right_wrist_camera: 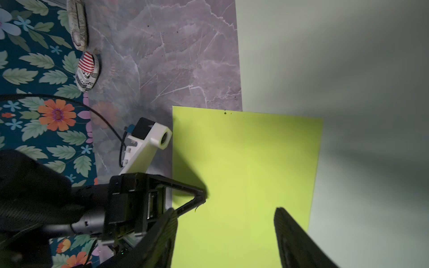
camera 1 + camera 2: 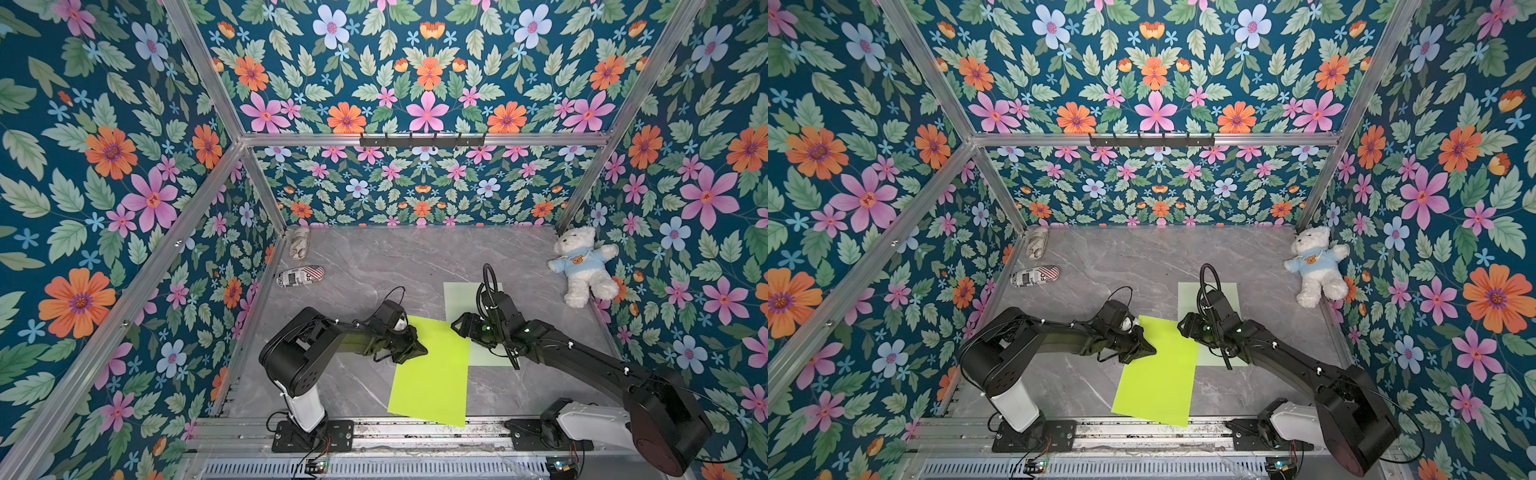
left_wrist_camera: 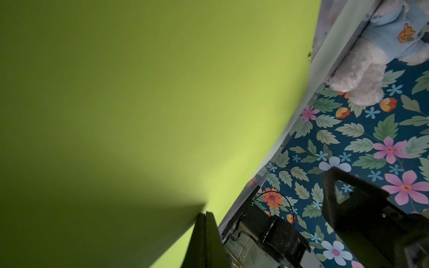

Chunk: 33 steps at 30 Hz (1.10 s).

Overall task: Fold the rectangular paper in half along the long edge
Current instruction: Move the paper to the center of the board.

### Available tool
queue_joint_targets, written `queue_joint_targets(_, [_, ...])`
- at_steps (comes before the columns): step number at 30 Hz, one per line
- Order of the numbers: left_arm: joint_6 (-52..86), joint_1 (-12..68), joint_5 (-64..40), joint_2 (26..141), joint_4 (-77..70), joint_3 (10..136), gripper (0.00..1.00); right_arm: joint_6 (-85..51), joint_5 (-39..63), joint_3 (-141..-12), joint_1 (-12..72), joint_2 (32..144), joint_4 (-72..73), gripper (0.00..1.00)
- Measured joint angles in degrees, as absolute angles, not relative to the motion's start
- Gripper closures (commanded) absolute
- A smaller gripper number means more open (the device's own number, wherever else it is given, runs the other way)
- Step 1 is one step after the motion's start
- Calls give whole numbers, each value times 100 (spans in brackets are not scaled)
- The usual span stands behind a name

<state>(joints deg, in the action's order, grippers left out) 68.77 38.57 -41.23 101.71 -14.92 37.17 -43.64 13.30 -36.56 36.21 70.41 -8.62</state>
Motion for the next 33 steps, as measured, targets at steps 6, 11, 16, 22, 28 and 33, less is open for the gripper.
queue_joint_targets(6, [6453,3402,-4064,10162,-1361,3824,100,-4340,1459,-3599,3382,6995,-869,30])
queue_joint_targets(11, [6034,3037,-3695,9977,-1031,3894,100,-4335,1721,-3393,3208,7081,-607,29])
queue_joint_targets(16, [5701,2773,-3319,9977,-819,4042,100,-4346,2263,-3341,3179,7441,-102,29])
queue_joint_targets(22, [5520,2460,-3301,10121,-996,4084,100,-4399,2753,-3500,3188,7876,322,28])
queue_joint_targets(28, [5474,2320,-3465,10287,-1350,4077,100,-4410,2950,-3780,3271,8385,639,28])
queue_joint_targets(33, [5457,2252,-3494,10388,-1455,4156,100,-4449,2991,-3972,3402,8882,849,28])
